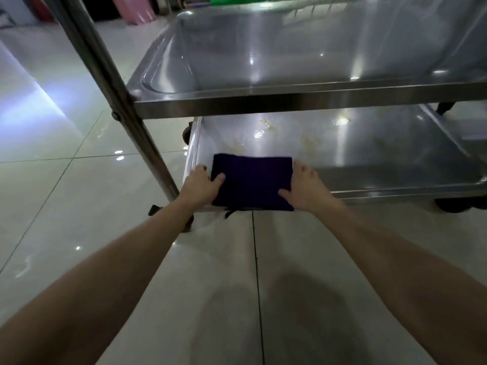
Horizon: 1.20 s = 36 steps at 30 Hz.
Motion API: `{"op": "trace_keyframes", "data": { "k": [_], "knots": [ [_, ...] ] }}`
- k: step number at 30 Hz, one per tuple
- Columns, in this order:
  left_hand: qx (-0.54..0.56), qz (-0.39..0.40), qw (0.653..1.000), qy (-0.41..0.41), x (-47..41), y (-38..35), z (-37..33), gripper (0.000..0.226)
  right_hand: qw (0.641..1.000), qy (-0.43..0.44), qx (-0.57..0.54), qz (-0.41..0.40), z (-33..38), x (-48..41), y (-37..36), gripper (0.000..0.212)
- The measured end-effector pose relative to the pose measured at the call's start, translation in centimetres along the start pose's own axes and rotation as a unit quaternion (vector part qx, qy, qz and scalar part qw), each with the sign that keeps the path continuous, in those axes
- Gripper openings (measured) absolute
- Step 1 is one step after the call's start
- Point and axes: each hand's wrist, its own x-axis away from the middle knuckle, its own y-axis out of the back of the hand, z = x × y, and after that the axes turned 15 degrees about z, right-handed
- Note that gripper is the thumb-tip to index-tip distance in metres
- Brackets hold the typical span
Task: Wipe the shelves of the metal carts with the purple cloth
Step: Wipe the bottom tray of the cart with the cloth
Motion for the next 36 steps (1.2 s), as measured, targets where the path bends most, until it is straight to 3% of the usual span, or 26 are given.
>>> {"op": "trace_keyframes", "data": {
  "k": [2,4,6,8,10,12,14,16,17,20,23,26,29,32,36],
  "knots": [
    [-0.048,0.006,0.999,-0.020,1.9,-1.1,2.1,0.058,0.993,0.018,0.105,-0.052,0.8,0.7,-3.2,0.083],
    [-0.109,0.068,0.992,-0.015,3.8,-1.8,4.5,0.040,0.988,0.071,0.120,-0.067,2.1,1.2,-6.0,0.074],
    [-0.113,0.160,0.980,0.037,4.7,-1.3,6.6,0.054,0.989,0.088,0.112,-0.049,3.9,0.4,-7.5,0.068],
    [-0.078,0.185,0.973,0.117,4.7,0.0,8.4,0.073,0.991,0.074,0.095,-0.056,5.8,-1.4,-7.9,0.069],
    [-0.040,0.158,0.972,0.171,4.5,1.8,10.1,0.087,0.994,0.037,0.087,-0.056,7.2,-3.4,-8.1,0.075],
    [-0.048,0.075,0.988,0.129,4.2,3.3,11.4,0.100,0.994,-0.011,0.110,-0.019,7.9,-4.9,-8.8,0.082],
    [-0.027,-0.061,0.998,-0.015,4.0,4.7,11.5,0.095,0.988,-0.040,0.148,0.005,8.0,-5.7,-9.3,0.085],
    [0.052,-0.156,0.972,-0.165,3.6,5.5,10.4,0.067,0.988,-0.044,0.149,0.026,7.9,-5.6,-9.1,0.088],
    [0.106,-0.177,0.957,-0.203,3.4,5.6,9.4,0.058,0.988,-0.046,0.145,0.031,7.8,-5.5,-8.9,0.089],
    [0.254,-0.176,0.931,-0.191,2.1,4.7,6.7,0.056,0.986,-0.044,0.162,0.023,7.8,-5.3,-8.6,0.088],
    [0.318,-0.211,0.908,-0.176,0.2,3.0,6.1,0.056,0.986,-0.025,0.165,-0.009,7.5,-5.5,-9.3,0.084],
    [0.334,-0.256,0.892,-0.165,-0.4,2.5,6.1,0.056,0.985,-0.019,0.168,-0.027,8.1,-6.4,-10.3,0.083],
    [0.331,-0.271,0.890,-0.155,0.2,2.6,5.4,0.037,0.981,0.026,0.190,-0.013,12.1,-7.5,-11.6,0.084],
    [0.329,-0.288,0.886,-0.156,0.2,2.5,5.2,0.034,0.978,0.053,0.203,0.011,16.1,-8.8,-12.5,0.083],
    [0.341,-0.288,0.879,-0.168,-0.2,2.5,5.4,0.035,0.977,0.085,0.193,0.033,14.8,-10.2,-11.9,0.086]
  ]
}}
